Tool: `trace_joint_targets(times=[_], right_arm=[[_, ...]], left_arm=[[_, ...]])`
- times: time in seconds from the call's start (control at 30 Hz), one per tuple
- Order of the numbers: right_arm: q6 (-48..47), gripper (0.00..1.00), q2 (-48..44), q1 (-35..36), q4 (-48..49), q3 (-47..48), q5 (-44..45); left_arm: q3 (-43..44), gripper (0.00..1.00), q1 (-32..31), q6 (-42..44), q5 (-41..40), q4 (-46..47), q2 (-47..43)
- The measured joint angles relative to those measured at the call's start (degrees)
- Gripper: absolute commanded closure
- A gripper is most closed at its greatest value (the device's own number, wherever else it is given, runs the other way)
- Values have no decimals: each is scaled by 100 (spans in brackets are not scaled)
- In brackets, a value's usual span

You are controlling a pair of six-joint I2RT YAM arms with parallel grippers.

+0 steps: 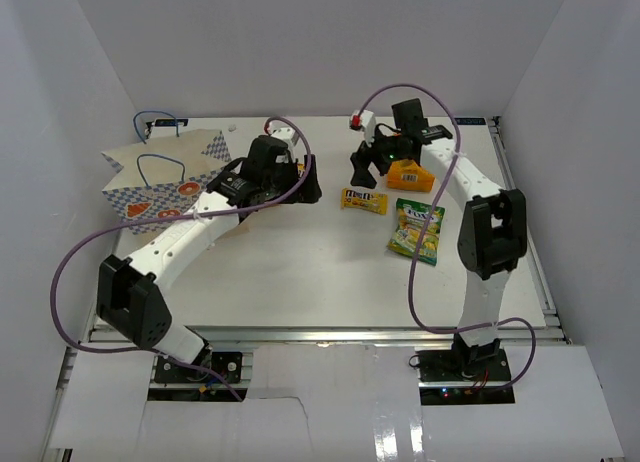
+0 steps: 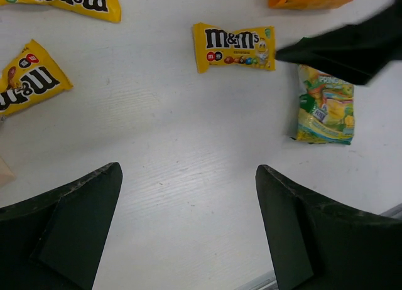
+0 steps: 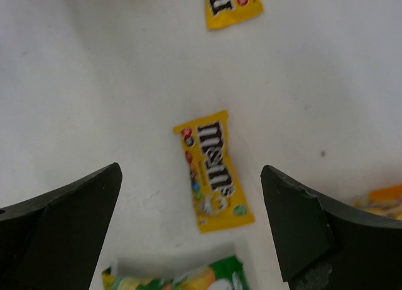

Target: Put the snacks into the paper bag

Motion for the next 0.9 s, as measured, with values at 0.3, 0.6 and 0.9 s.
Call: trace_joint_targets(times=[0.3, 0.6, 0.9], right_arm=[[-973, 0, 1084, 396, -713, 966, 570], [-1786, 7, 1687, 363, -955, 970, 1078], [-1952, 14, 2037, 363, -938, 1016, 1438]], left_arm=[[-1316, 2, 0, -1388, -127, 326, -1714], [-2085, 2, 0, -2800, -31, 1045, -2216], [-2468, 2, 0, -3458, 48, 1357, -2337]])
